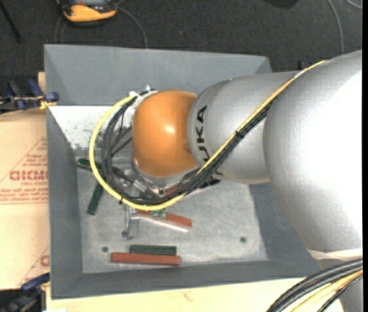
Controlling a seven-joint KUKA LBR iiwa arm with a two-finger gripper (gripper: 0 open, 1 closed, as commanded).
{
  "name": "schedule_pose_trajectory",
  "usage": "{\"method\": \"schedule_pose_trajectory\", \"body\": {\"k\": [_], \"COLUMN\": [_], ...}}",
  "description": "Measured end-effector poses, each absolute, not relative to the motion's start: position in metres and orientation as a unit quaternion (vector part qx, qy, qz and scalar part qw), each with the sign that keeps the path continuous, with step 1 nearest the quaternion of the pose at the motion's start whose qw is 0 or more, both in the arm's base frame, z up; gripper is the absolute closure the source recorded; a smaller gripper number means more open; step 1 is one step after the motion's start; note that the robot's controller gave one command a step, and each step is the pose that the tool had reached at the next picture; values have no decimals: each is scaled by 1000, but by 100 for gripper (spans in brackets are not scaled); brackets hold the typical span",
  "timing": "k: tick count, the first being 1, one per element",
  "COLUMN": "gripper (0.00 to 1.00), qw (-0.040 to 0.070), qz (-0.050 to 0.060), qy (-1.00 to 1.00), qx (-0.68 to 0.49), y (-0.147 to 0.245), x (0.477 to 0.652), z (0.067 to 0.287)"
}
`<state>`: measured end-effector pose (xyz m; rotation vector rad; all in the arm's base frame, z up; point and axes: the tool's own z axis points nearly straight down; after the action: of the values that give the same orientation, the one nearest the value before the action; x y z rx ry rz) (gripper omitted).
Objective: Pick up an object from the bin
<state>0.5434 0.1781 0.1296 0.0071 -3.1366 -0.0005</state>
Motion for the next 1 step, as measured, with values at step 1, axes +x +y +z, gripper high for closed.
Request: {"method": "schedule_pose_trajectory", "body": {"k": [1], "gripper": [0], "qw": [-1], "qz": [-1], "qy": [-1000], "qx": [0], "y": [177], "x": [546], "z": [134]}}
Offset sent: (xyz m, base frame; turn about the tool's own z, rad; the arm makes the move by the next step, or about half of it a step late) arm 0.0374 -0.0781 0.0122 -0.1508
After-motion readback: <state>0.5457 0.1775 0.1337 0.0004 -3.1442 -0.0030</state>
